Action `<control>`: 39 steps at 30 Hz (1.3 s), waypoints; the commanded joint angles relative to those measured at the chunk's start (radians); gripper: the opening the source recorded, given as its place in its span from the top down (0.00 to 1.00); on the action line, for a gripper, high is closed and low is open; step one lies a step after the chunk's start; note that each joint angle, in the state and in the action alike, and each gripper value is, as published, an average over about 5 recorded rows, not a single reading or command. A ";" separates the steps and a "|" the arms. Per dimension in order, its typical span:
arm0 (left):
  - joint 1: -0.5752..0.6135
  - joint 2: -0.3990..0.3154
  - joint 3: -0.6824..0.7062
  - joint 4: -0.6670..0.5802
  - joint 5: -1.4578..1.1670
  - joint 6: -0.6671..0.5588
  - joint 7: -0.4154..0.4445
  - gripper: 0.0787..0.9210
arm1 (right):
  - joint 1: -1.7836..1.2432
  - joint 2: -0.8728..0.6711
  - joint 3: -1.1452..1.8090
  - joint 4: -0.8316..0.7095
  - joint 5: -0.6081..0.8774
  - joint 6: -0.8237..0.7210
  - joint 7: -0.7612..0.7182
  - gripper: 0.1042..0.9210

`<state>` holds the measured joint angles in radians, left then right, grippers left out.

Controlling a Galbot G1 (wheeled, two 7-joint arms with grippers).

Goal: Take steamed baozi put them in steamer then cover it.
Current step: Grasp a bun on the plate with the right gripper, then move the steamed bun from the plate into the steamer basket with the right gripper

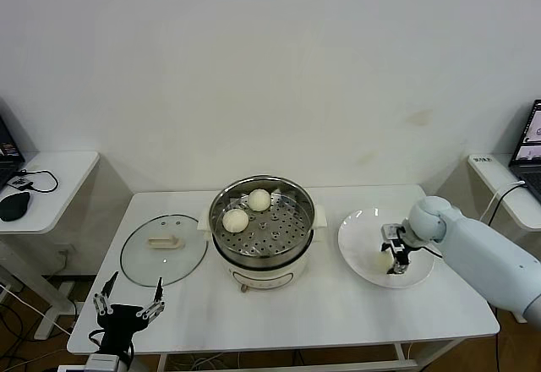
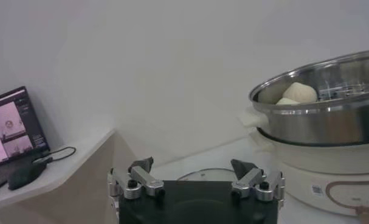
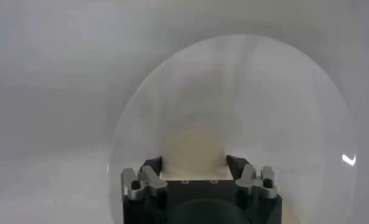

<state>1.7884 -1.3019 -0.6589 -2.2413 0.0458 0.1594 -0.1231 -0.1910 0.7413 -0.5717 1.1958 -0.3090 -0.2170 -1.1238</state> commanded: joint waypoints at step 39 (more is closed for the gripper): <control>-0.014 0.011 -0.032 0.001 -0.026 0.002 -0.003 0.12 | 0.806 0.313 -0.519 0.177 0.504 -0.102 0.050 0.35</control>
<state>1.7740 -1.2904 -0.6829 -2.2397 0.0208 0.1609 -0.1262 0.5193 0.8913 -1.0152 1.3727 0.1209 -0.3121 -1.1008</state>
